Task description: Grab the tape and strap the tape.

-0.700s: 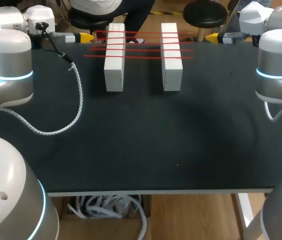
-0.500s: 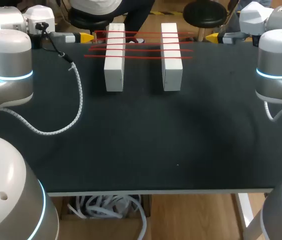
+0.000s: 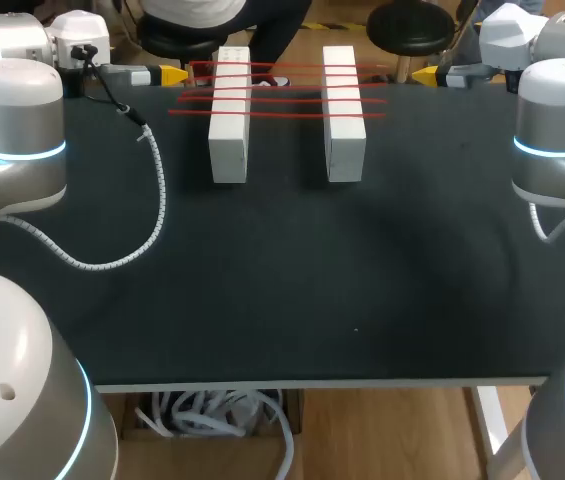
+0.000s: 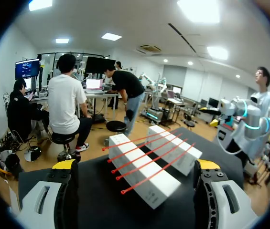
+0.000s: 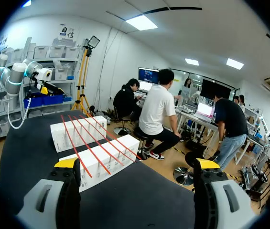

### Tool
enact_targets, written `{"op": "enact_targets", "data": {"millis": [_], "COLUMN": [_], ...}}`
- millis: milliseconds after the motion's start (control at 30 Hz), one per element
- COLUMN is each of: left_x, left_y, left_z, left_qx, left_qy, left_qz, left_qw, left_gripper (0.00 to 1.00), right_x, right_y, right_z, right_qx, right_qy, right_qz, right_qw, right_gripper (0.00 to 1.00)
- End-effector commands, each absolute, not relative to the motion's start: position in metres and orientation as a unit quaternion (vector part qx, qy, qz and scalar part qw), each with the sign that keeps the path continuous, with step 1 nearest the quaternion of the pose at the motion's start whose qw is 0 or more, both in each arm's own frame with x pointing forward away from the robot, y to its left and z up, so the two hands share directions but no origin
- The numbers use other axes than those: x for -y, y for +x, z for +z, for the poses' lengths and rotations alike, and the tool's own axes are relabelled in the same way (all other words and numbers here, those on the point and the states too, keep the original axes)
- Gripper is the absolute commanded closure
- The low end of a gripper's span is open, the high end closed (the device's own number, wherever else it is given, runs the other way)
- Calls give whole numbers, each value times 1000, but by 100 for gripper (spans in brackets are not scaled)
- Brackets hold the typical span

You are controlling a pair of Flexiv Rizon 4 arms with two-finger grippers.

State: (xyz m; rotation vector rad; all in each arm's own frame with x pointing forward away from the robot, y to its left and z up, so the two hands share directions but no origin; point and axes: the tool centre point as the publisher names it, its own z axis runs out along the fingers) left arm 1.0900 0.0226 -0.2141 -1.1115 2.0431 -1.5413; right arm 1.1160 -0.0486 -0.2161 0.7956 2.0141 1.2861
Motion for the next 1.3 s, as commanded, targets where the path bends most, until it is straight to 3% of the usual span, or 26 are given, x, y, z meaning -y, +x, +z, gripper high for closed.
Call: {"op": "enact_targets", "data": {"millis": [33, 1033, 1300], "left_x": [-22, -22, -24], "left_y": [1090, 1090, 1070], "left_z": [-216, -216, -222], "left_qx": [-719, -719, -788], "left_qy": [-391, -391, -300], "left_qz": [-546, -546, -519], "left_qw": [176, 176, 145], "left_gripper": [0, 0, 0], "right_x": [50, 50, 50], "right_y": [1115, 1115, 1115], "right_z": [-216, -216, -216], "right_qx": [-761, -761, -761], "right_qy": [300, 300, 300], "right_qz": [487, 487, 487], "right_qw": [306, 306, 306], "right_gripper": [0, 0, 0]}}
